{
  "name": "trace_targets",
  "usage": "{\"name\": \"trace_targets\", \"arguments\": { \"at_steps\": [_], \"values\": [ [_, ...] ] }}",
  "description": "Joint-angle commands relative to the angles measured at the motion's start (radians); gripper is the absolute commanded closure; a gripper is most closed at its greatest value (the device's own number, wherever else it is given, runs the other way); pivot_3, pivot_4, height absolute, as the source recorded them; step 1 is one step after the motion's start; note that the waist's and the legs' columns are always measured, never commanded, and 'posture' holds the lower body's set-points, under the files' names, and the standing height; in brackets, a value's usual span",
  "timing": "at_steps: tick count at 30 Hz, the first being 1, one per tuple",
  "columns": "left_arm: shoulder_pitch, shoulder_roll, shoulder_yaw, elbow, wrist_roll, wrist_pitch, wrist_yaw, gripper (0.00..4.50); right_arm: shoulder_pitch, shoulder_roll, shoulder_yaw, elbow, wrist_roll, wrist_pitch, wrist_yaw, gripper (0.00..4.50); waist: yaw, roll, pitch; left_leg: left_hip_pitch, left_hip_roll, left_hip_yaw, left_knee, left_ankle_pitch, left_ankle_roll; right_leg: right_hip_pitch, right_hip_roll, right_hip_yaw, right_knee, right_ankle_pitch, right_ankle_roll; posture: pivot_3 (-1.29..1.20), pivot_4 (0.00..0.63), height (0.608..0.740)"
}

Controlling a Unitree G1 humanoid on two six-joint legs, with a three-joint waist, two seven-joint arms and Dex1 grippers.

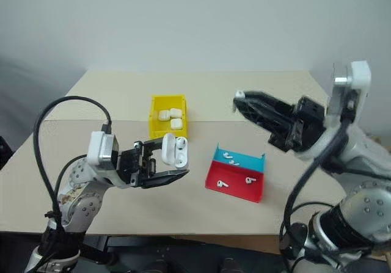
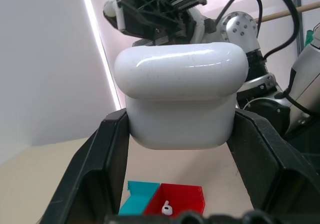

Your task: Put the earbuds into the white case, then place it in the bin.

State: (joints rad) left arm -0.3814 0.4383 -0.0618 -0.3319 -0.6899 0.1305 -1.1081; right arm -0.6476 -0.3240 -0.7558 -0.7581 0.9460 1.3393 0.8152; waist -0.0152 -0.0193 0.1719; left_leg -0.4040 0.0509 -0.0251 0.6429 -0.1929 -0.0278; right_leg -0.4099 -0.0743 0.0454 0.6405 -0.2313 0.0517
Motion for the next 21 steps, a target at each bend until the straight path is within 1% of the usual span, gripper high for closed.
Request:
{"name": "trace_targets", "arguments": {
  "at_steps": [1,4,7,13,21],
  "values": [
    [-0.052,-0.013,-0.02,0.01,0.008,0.015,-0.006,1.73,0.079,0.0,0.03,-0.076,0.2,-0.055,-0.094,3.23,0.001,0.0,0.0,-0.001,0.0,0.0,0.0,0.0,0.0,0.0,-0.001,0.0,-0.001,0.0,0.0,0.0,0.15,0.74],
    [-0.079,-0.015,-0.031,0.024,0.016,0.029,-0.012,1.73,0.133,-0.033,0.08,-0.072,0.316,-0.132,-0.148,3.23,-0.002,0.0,0.0,-0.001,-0.001,0.001,0.0,0.0,0.0,0.0,-0.001,0.0,-0.002,0.0,0.0,0.0,0.15,0.74],
    [-0.105,-0.008,-0.038,0.022,0.021,0.059,-0.006,1.73,0.167,-0.072,0.161,-0.073,0.353,-0.207,-0.169,3.23,-0.007,0.0,0.0,0.0,0.0,0.0,0.0,0.0,0.0,0.0,0.0,0.0,-0.002,0.0,0.001,0.0,0.15,0.74],
    [-0.113,-0.007,-0.035,0.011,0.024,0.08,-0.001,1.73,0.192,-0.137,0.288,-0.039,0.371,-0.333,-0.197,3.23,-0.011,0.0,0.0,0.0,0.0,0.0,0.0,0.0,0.0,0.0,-0.001,0.0,-0.002,-0.001,0.001,0.0,0.15,0.74],
    [-0.096,-0.014,-0.032,-0.009,0.031,0.073,0.006,1.73,0.24,-0.203,0.412,-0.017,0.297,-0.472,-0.158,3.23,-0.006,0.0,0.0,-0.002,0.0,0.0,-0.001,0.0,0.0,0.0,-0.001,0.0,-0.008,0.0,0.002,0.0,0.15,0.74]
  ]
}}
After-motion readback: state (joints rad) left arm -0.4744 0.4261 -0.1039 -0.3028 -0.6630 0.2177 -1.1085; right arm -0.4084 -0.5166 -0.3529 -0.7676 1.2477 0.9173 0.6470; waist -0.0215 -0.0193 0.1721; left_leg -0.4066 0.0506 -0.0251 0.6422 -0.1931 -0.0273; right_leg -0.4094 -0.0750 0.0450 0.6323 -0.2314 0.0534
